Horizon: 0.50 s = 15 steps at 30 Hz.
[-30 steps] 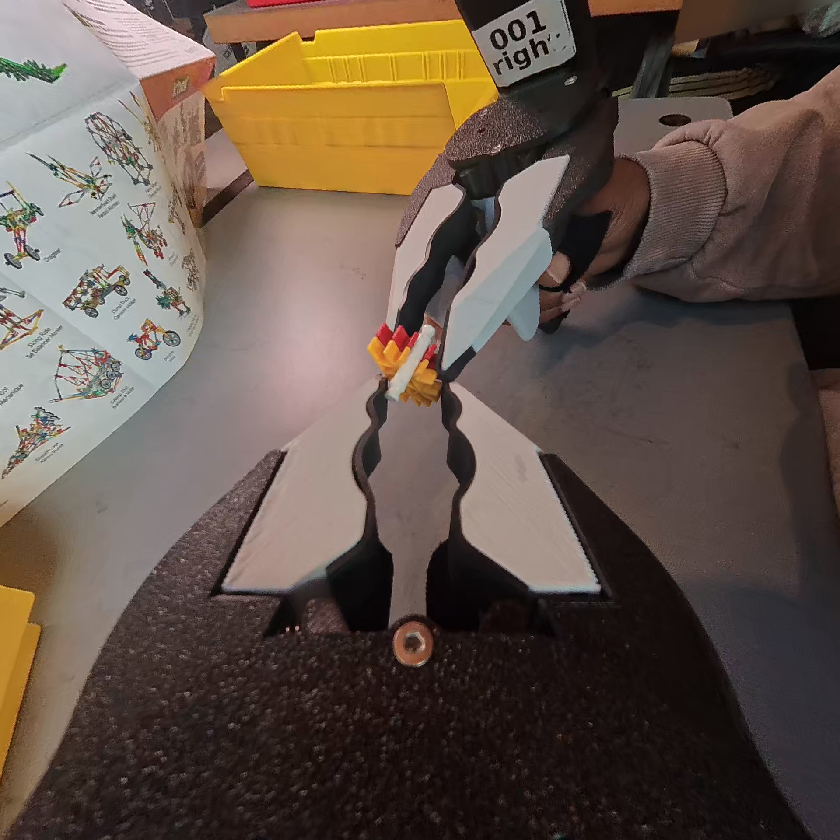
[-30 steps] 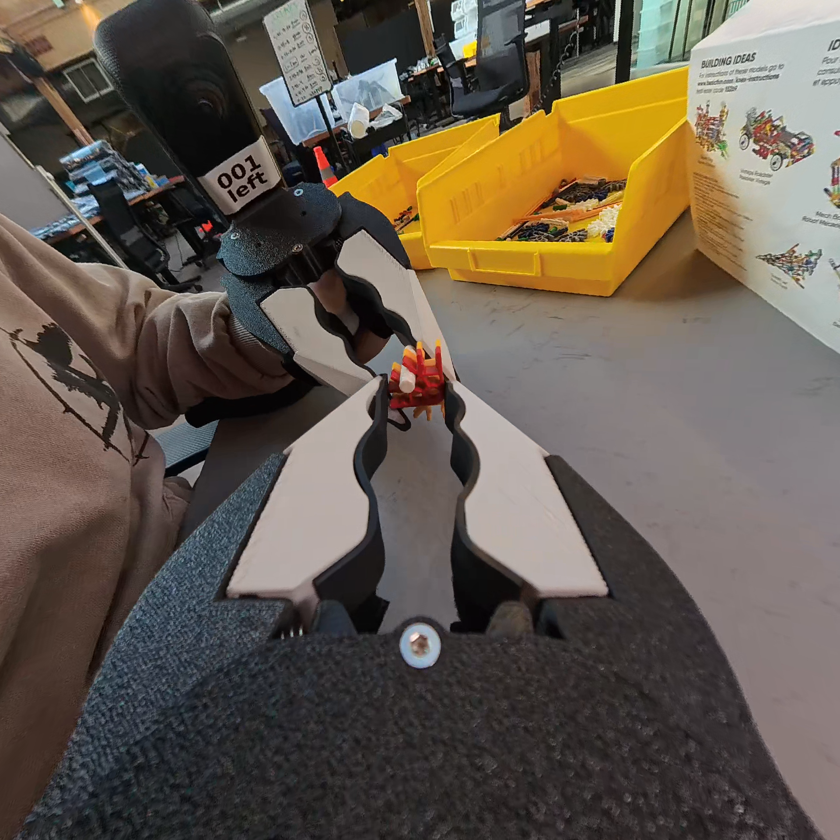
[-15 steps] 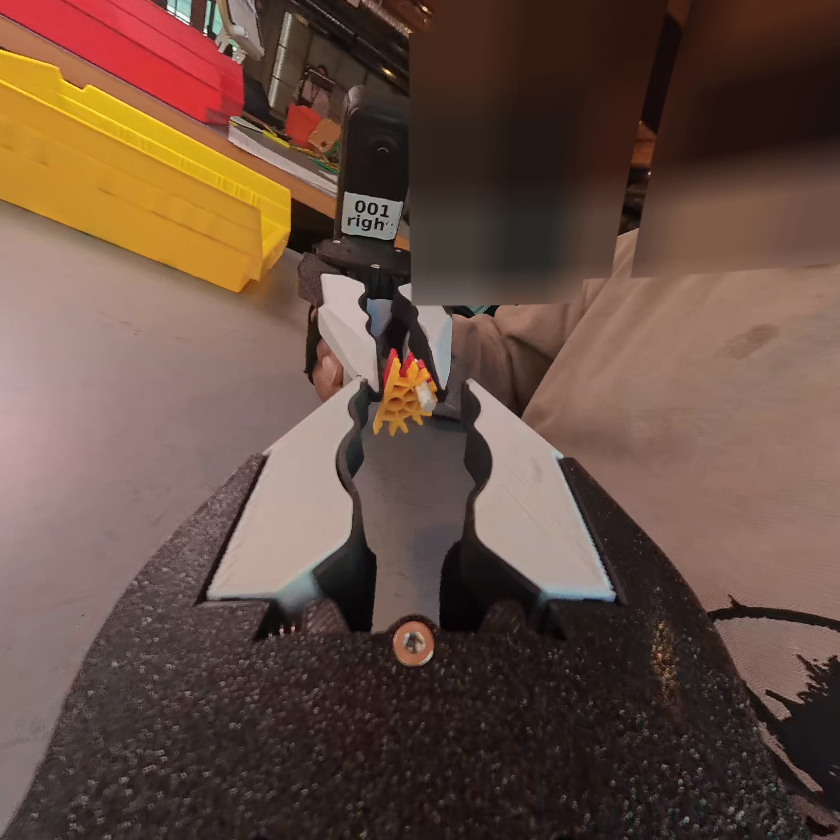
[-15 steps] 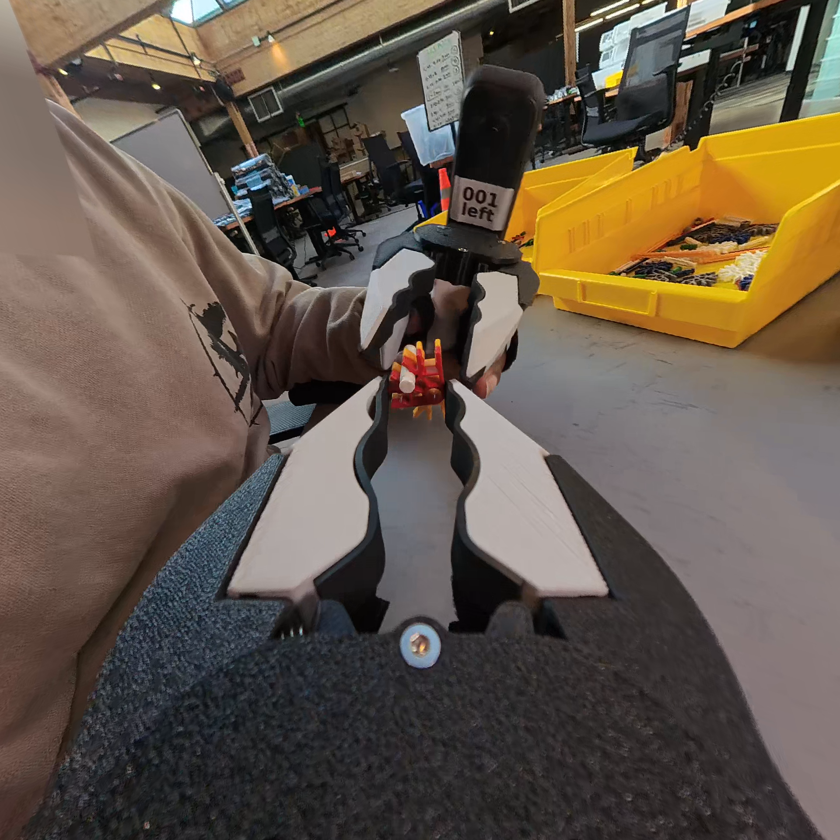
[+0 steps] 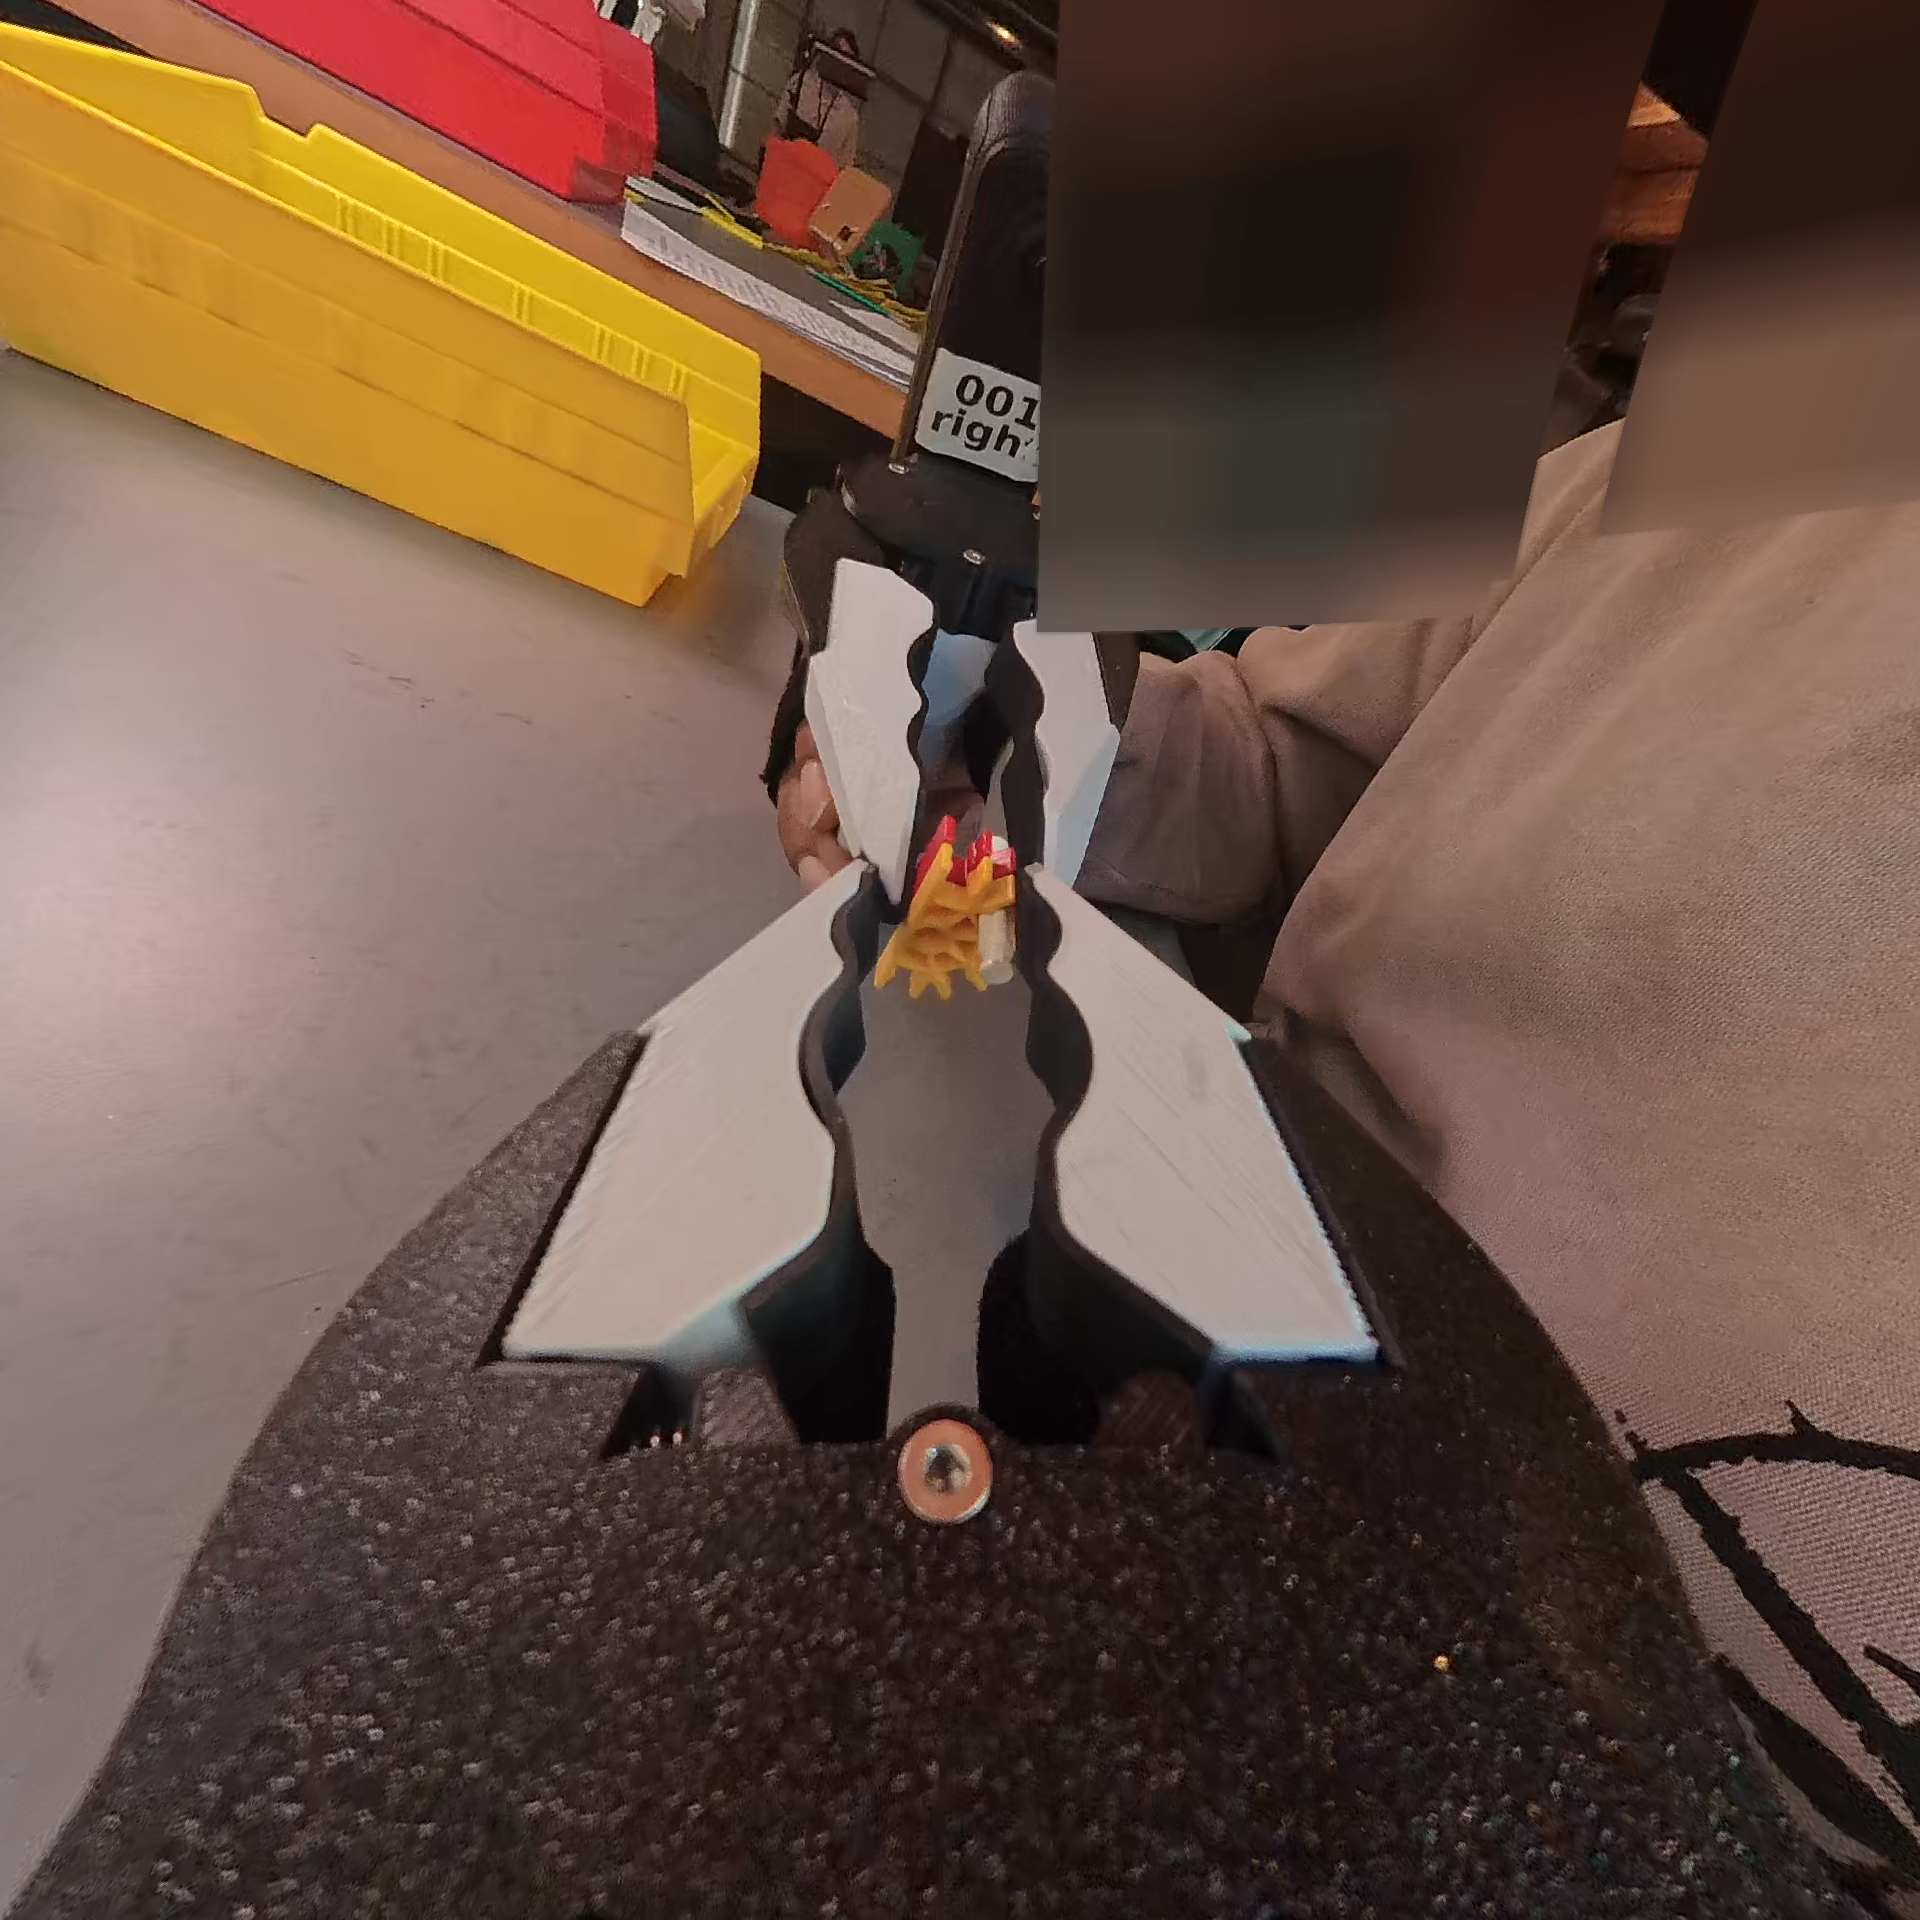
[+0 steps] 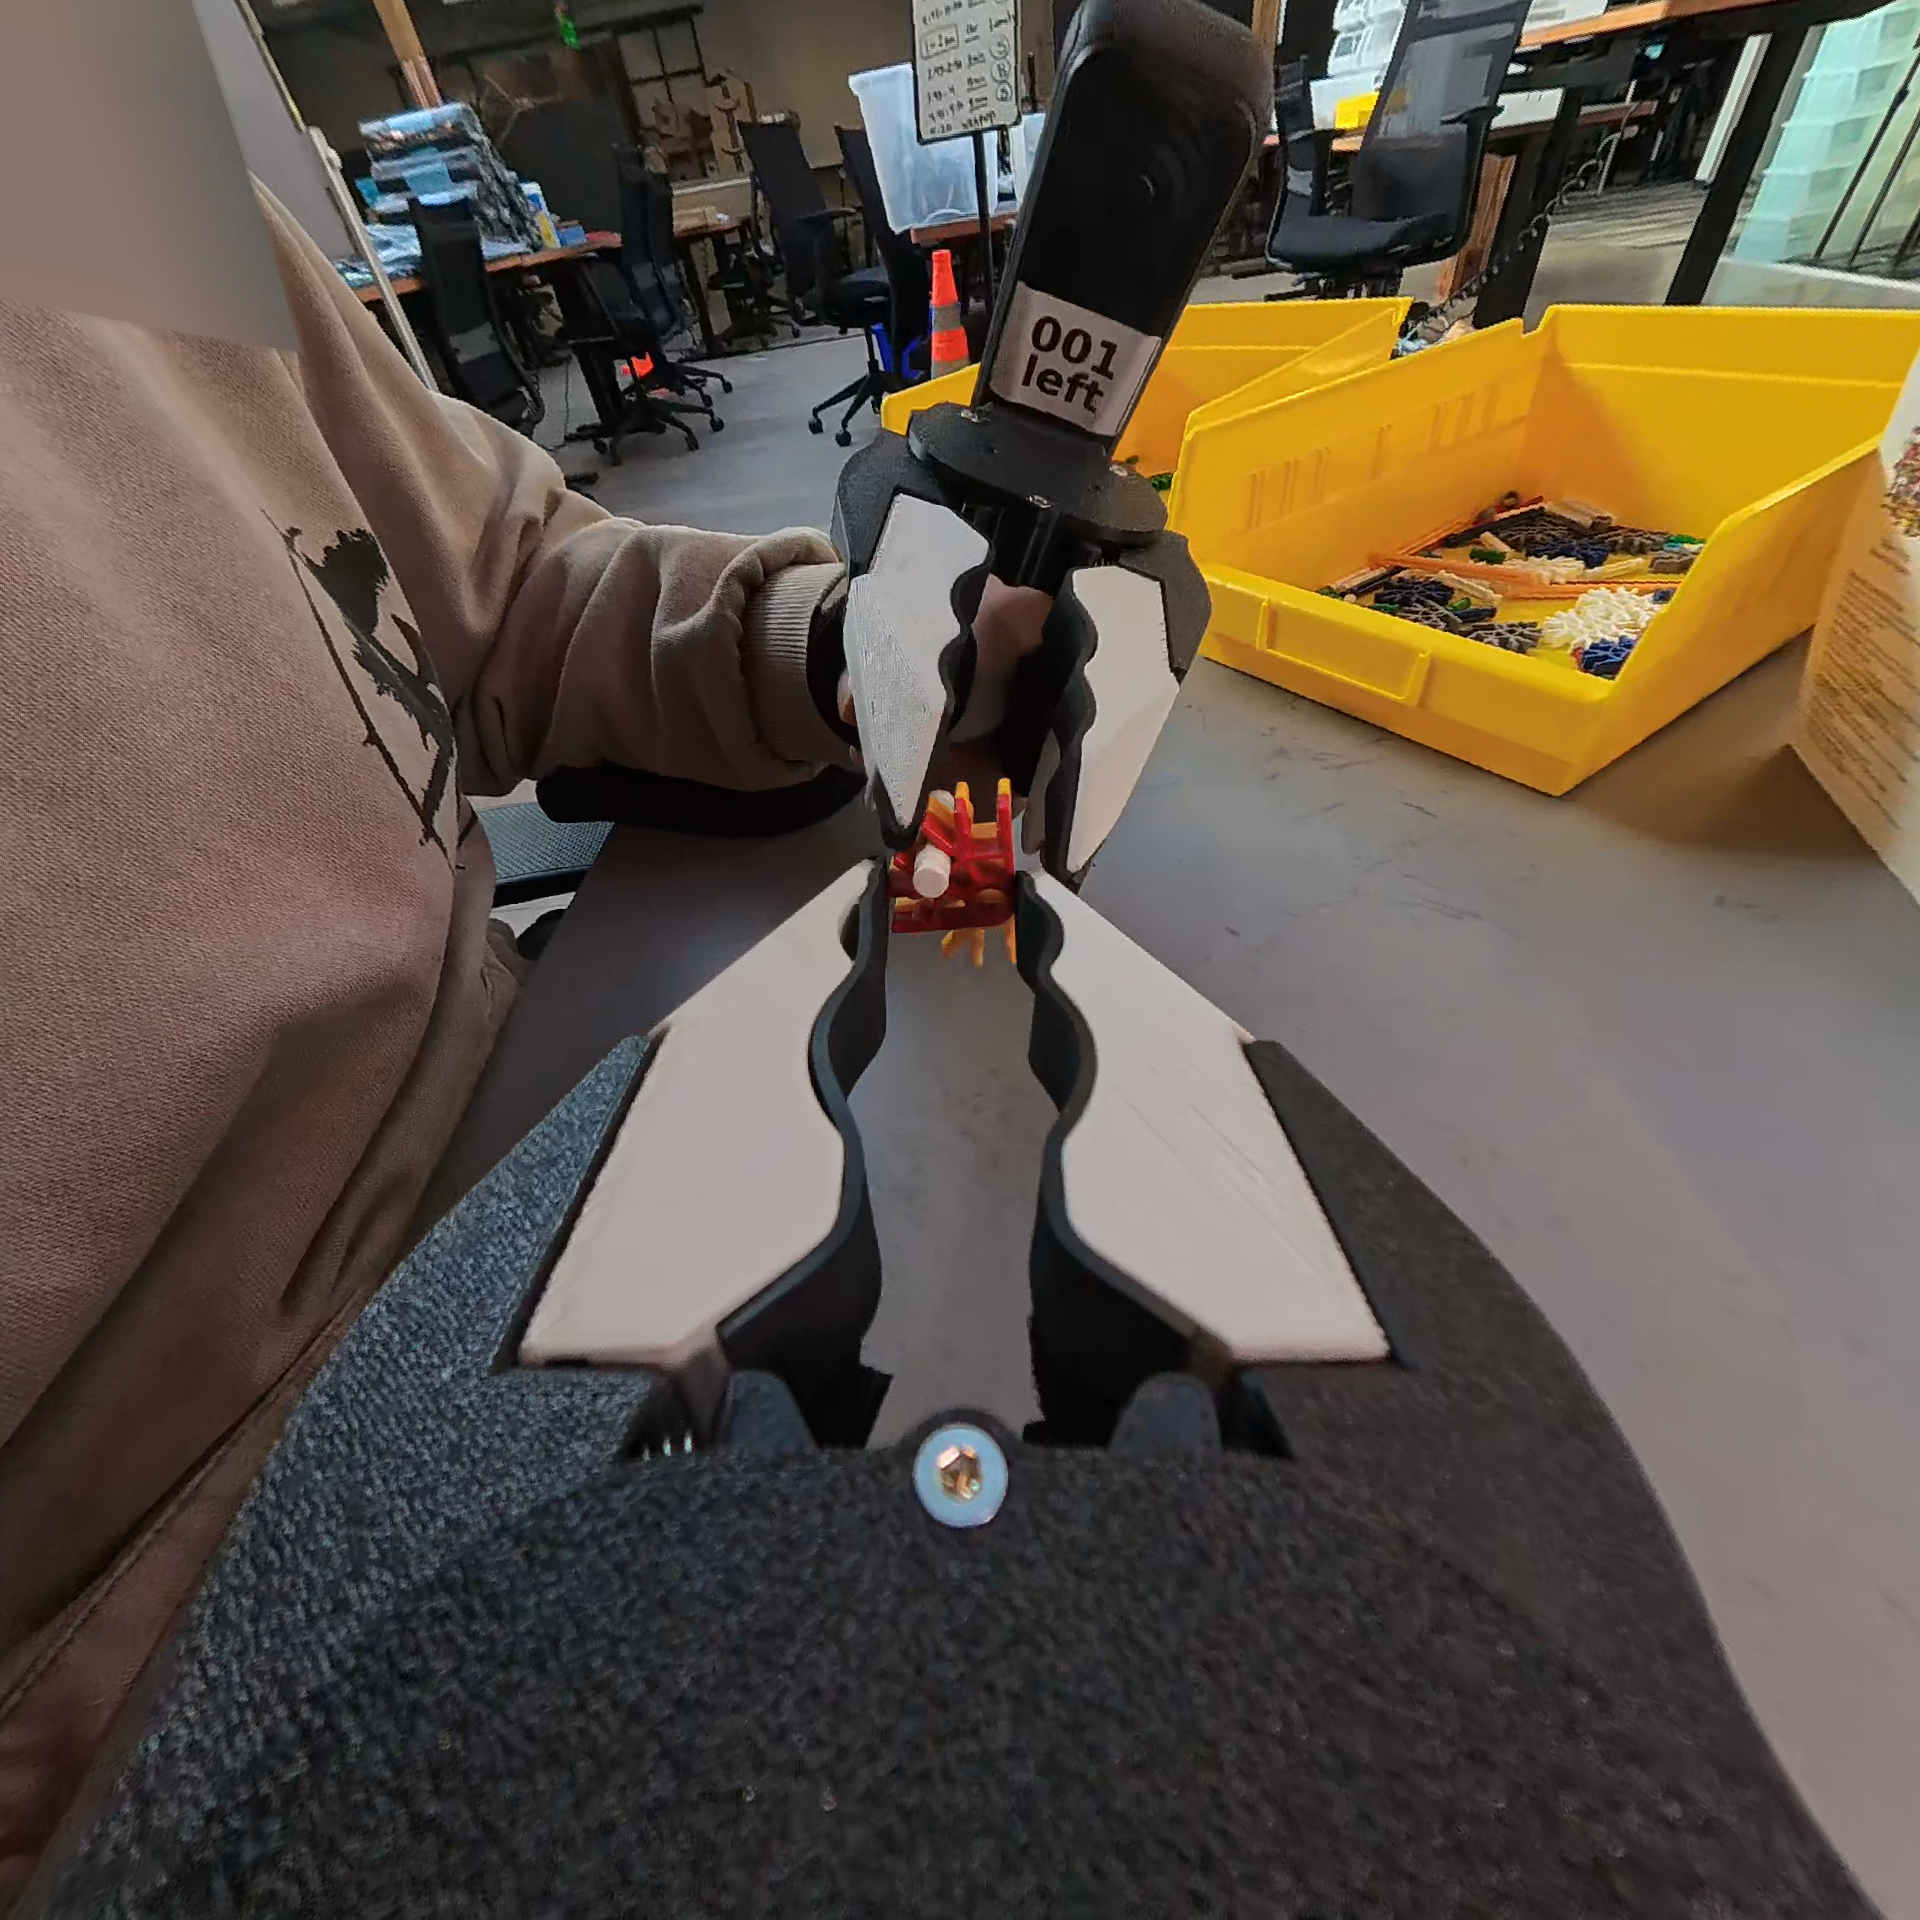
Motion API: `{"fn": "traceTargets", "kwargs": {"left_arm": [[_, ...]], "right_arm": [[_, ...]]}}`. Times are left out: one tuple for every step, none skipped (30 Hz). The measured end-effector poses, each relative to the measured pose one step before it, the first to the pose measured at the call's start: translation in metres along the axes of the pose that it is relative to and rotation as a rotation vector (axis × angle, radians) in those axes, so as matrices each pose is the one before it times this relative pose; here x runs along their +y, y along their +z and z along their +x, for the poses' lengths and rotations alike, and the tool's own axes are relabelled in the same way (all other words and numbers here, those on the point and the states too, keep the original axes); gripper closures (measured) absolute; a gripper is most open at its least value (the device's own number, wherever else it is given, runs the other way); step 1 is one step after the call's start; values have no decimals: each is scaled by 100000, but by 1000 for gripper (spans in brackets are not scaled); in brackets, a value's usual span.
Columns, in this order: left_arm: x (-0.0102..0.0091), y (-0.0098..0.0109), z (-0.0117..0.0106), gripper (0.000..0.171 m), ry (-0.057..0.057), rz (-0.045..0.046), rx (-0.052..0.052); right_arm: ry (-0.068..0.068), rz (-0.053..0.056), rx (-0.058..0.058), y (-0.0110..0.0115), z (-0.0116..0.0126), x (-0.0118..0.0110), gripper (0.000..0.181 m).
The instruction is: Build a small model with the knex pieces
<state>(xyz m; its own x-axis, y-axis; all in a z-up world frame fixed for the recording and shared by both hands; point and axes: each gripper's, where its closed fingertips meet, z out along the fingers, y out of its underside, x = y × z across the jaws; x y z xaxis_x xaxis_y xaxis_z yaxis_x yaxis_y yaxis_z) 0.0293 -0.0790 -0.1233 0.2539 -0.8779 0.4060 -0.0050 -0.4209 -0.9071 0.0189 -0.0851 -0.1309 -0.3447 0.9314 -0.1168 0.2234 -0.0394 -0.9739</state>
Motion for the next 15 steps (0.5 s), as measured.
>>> {"fn": "traceTargets", "kwargs": {"left_arm": [[77,-107,-159,148,1195,-1303,-1684],[34,-205,-260,155,968,-882,-1964],[-6,-156,-143,156,-524,-254,-574],[-11,-45,47,156,-1497,197,912],[248,51,-137,156,-158,-1080,-816],[196,36,-236,156,864,-868,-1683],[-117,-15,-42,156,-687,653,142],[-254,-7,-43,156,-1136,1190,259],[-124,47,-208,156,-276,414,-1158],[21,58,-209,156,168,-94,-1367],[44,15,-101,156,-238,40,-611],[-22,-47,-56,156,-364,426,-425],[5,-49,-33,156,29,27,-398],[-1,-70,-44,156,342,-188,-610],[-23,-44,-52,156,98,3,-543]], "right_arm": [[-320,-957,518,-6,109,140,161],[-152,-1030,2362,-137,435,135,160],[363,1753,939,-281,323,-324,161],[1454,875,-995,-177,-32,-273,161],[-2828,-3000,769,60,-67,262,161],[-4827,-3405,3320,63,222,374,161],[-590,-110,1154,-15,107,0,161],[2622,2558,-337,-112,82,-307,161],[2173,1379,394,-88,235,-98,161],[467,-225,942,-39,250,117,161],[-157,-566,142,-20,100,110,161],[140,88,217,4,72,-6,161],[361,160,-129,41,38,-26,161],[392,104,-361,38,25,10,161],[219,408,-16,29,77,-35,161]]}}
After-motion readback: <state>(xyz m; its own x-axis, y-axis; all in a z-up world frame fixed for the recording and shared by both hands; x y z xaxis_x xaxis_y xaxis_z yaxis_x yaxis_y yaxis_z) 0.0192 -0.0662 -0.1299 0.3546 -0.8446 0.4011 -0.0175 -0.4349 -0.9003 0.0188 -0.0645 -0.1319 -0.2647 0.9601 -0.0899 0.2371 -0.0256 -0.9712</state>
